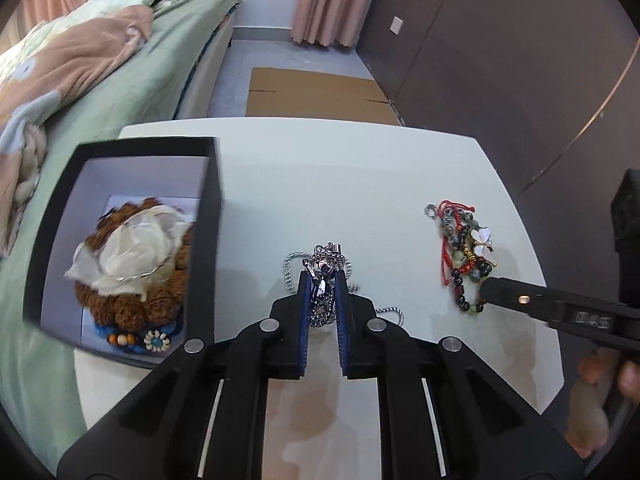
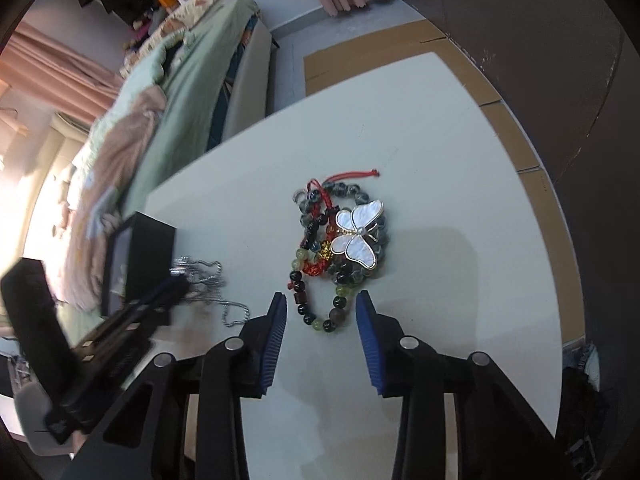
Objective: Organize jewelry
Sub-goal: 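Lift silver chain toward box with left tool while right tool grasps dark bead bracelet, then lower the dark bead bracelet into the black box and open the right tool, then grasp the red string bracelet with the left tool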
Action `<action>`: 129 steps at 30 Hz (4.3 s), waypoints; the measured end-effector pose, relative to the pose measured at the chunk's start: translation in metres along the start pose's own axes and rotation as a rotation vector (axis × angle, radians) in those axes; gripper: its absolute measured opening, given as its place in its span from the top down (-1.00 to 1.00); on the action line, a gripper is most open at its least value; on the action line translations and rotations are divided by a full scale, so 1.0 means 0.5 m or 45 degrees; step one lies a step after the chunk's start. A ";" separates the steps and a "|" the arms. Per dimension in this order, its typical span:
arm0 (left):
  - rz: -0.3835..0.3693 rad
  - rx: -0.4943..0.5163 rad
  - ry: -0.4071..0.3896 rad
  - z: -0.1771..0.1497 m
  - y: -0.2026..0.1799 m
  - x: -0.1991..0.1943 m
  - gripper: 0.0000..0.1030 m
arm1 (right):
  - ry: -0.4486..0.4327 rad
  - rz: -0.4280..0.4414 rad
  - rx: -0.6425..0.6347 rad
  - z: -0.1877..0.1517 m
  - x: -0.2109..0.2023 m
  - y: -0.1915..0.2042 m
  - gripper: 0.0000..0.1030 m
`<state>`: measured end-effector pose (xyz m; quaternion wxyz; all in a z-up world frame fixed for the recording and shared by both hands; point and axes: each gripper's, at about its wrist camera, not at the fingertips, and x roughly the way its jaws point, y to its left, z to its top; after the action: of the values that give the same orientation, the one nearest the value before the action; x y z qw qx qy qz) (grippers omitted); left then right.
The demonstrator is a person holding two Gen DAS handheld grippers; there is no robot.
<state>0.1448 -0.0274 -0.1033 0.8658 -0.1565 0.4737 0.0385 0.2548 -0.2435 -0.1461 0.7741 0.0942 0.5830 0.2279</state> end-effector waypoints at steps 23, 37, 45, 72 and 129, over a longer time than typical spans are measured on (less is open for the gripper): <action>0.002 0.052 -0.302 0.102 0.047 -0.289 0.76 | -0.179 0.080 -0.047 -0.001 -0.074 0.063 0.82; 0.049 0.042 -0.381 0.137 0.079 -0.344 0.76 | -0.349 0.245 -0.033 0.003 -0.171 0.059 0.82; 0.062 -0.012 -0.370 0.145 0.114 -0.323 0.75 | -0.347 0.243 -0.055 0.002 -0.166 0.068 0.82; 0.073 -0.254 -0.298 -0.002 0.303 -0.262 -0.88 | -0.332 0.532 -0.253 -0.001 -0.094 0.299 0.81; -0.152 0.140 -0.191 0.070 -0.097 -0.103 -0.61 | -0.337 0.160 0.172 0.016 -0.183 -0.059 -0.79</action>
<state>0.1553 -0.0582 -0.0317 0.9068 -0.1334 0.3989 -0.0277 0.2496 -0.3110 -0.0770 0.8204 0.2116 0.4828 0.2216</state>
